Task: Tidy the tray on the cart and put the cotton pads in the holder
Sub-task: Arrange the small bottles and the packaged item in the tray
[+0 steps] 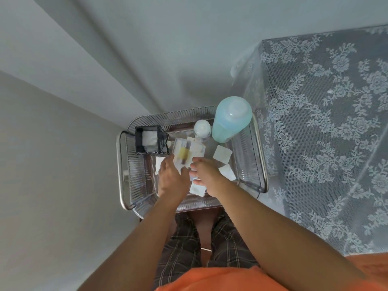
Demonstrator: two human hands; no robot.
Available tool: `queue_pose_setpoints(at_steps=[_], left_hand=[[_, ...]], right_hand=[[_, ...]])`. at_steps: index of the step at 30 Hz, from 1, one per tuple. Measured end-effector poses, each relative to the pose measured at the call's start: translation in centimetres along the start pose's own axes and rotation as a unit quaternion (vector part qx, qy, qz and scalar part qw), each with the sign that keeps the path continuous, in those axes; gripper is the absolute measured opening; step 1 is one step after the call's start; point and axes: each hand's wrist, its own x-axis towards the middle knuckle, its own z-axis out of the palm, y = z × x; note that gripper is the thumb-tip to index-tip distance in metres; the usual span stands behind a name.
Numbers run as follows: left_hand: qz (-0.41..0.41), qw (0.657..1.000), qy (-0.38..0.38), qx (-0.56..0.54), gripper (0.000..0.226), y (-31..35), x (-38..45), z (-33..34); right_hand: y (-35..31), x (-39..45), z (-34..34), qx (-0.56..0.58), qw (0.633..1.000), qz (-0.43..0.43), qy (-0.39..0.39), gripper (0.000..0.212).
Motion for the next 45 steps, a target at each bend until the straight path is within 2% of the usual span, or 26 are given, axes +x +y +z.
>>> queue_pose_setpoints(at_steps=[5,8,11,14,19,22,26,30,35,38,41,45], left_hand=[[-0.054,0.997,-0.012,-0.062,0.055,-0.4,0.4,0.2],[-0.041,0.995,0.005,-0.088,0.054,-0.3,0.3,0.0],[-0.023,0.991,0.017,-0.133,0.050,0.2,-0.2,-0.3],[0.001,0.986,0.032,-0.166,0.045,0.8,-0.5,-0.5],[0.052,0.982,0.058,-0.174,0.051,2.5,0.3,-1.0],[0.053,0.983,0.073,-0.161,0.054,3.6,1.4,-1.4],[0.045,0.982,0.049,-0.178,0.055,4.7,2.6,-1.6],[0.039,0.982,0.051,-0.179,0.053,4.1,2.6,-1.2],[0.032,0.976,0.055,-0.206,0.047,1.7,1.2,0.7],[0.012,0.988,0.062,-0.141,0.040,0.1,0.9,2.3],[-0.001,0.997,0.047,-0.068,0.040,-0.8,1.6,3.5],[0.009,0.999,0.017,0.027,0.036,-0.7,2.8,4.4]], right_hand=[[0.1,0.6,2.0,-0.021,0.999,0.027,-0.027,0.031],[0.6,0.5,2.2,-0.005,1.000,-0.005,0.014,0.030],[0.6,-0.4,1.7,0.050,0.999,-0.009,0.004,0.032],[-0.1,-0.6,1.4,0.054,0.998,-0.015,0.012,0.030],[-1.9,-0.7,0.8,0.035,0.996,-0.079,-0.011,0.022],[-2.7,-0.6,1.0,0.084,0.993,-0.076,-0.029,0.027],[-3.3,-0.1,0.4,0.070,0.993,-0.091,-0.034,0.028],[-1.3,0.2,-2.5,-0.056,0.990,-0.117,0.059,0.032],[0.9,0.6,-5.4,-0.183,0.945,-0.160,0.221,0.033],[0.9,1.6,-5.2,-0.219,0.909,-0.211,0.285,0.036],[0.5,2.9,-4.7,-0.227,0.886,-0.223,0.336,0.032],[1.1,3.9,-4.7,-0.252,0.873,-0.231,0.349,0.028]])
